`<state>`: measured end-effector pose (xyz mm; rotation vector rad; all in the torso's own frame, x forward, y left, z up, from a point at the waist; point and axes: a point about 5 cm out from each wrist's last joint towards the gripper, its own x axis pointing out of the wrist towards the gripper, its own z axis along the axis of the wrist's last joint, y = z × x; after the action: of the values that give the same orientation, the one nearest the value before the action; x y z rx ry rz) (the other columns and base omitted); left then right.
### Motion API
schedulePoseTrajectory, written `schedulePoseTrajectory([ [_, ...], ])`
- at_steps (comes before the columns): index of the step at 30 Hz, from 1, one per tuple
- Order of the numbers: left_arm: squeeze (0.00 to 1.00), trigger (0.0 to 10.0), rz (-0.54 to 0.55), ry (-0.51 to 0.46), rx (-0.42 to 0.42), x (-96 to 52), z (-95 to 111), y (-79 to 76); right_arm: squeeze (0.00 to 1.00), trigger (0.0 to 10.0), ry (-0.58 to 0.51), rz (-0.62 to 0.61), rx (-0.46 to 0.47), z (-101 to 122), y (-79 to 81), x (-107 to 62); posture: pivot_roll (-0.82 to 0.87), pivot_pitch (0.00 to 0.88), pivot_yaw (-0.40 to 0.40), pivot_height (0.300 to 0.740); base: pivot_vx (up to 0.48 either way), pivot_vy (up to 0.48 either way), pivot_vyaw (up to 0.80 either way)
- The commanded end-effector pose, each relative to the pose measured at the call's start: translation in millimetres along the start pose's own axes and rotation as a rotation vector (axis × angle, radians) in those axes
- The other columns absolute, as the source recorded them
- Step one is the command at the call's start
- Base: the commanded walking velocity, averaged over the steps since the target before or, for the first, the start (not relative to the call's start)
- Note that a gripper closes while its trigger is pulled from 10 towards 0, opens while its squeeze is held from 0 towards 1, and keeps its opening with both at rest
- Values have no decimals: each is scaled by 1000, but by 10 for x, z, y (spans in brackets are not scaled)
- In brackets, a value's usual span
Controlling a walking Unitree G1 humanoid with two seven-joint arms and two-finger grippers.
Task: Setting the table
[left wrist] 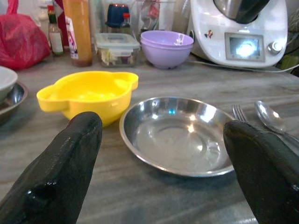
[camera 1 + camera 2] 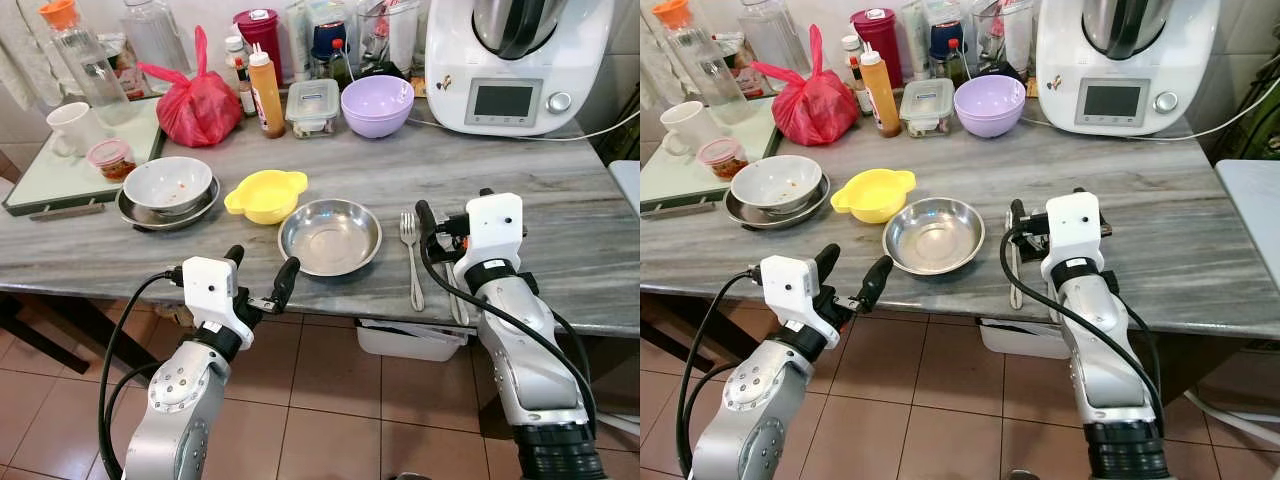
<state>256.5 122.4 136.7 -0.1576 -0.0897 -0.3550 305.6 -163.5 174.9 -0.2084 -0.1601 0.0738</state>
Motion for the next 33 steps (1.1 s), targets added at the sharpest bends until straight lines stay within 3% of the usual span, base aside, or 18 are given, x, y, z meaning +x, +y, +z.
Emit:
schedulePoseTrajectory([
  [1, 0, 10000, 14, 6, 19, 1, -15, 48, 0, 10000, 4, -1, 0, -4, 2, -62, -170, 77, 107, 740, 0, 0, 0],
  [10, 0, 10000, 19, 14, 24, -13, -31, 62, 0, 10000, 84, -5, 78, -127, 35, -158, -166, 83, 119, 740, 0, 0, 0],
  [20, 0, 10000, 6, 27, 15, -44, -53, 45, 0, 10000, 271, 3, 142, -390, 33, -335, -158, 97, 101, 740, 0, 0, 0],
  [21, 0, 10000, 1, 30, 8, -47, -66, 29, 0, 9373, 281, 3, 160, -402, 37, -340, -159, 97, 100, 740, 0, 0, 0],
  [22, 0, 10000, -2, 31, 6, -47, -69, 23, 0, 9373, 281, 2, 165, -401, 37, -339, -159, 97, 100, 740, 0, 0, 0],
  [23, 0, 10000, -6, 32, 4, -46, -73, 15, 0, 5961, 282, 0, 162, -398, 36, -335, -160, 97, 100, 740, 0, 0, 0],
  [24, 0, 10000, -10, 34, 3, -46, -75, 9, 0, 3451, 284, 1, 158, -395, 38, -332, -161, 98, 100, 740, 0, 0, 0],
  [25, 0, 10000, -13, 37, 2, -45, -81, 0, 0, 1569, 289, 3, 164, -395, 48, -328, -161, 99, 100, 740, 0, 0, 0],
  [27, 0, 10000, -16, 39, 2, -45, -86, -4, 0, 1569, 298, 4, 173, -400, 57, -328, -162, 99, 100, 740, 0, 0, 0],
  [28, 0, 10000, -22, 43, 1, -42, -88, -6, 0, 118, 306, 3, 182, -405, 60, -331, -160, 102, 100, 740, 0, 0, 0],
  [30, 0, 10000, -26, 46, 1, -42, -89, -6, 0, 0, 324, -4, 205, -425, 62, -341, -160, 103, 100, 740, 0, 0, 0],
  [31, 0, 10000, -27, 46, 1, -43, -89, -6, 0, 314, 334, -11, 216, -438, 58, -348, -161, 106, 101, 740, 0, 0, 0],
  [32, 0, 10000, -29, 48, 1, -44, -91, -7, 0, 1843, 344, -15, 222, -453, 48, -356, -162, 106, 101, 740, 0, 0, 0],
  [33, 0, 10000, -31, 50, 1, -45, -94, -8, 0, 2353, 345, -14, 217, -457, 41, -360, -163, 105, 100, 740, 0, 0, 0],
])
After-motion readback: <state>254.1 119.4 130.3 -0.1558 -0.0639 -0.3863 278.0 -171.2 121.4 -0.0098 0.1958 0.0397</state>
